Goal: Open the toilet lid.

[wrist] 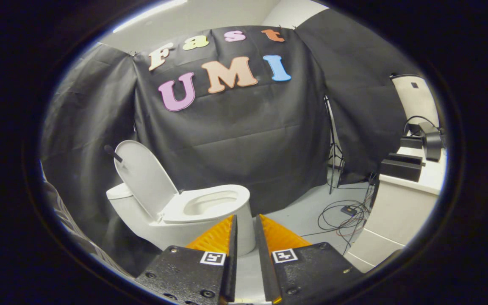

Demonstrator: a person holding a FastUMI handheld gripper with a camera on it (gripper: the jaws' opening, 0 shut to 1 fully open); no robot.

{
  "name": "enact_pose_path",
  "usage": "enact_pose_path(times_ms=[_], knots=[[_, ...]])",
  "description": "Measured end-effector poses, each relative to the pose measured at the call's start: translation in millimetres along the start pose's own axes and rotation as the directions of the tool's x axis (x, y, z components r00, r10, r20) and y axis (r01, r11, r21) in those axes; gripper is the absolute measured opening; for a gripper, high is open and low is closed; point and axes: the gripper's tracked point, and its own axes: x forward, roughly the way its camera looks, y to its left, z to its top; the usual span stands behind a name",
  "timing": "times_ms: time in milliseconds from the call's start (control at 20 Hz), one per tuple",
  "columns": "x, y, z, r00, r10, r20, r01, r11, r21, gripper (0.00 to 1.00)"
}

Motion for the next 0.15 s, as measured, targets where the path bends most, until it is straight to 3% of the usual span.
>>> enact_pose_path(times_ms=[150], knots=[[1.5,-0.4,-2.7,1.000,0.001,-0.013,-0.001,1.000,0.000,0.26]])
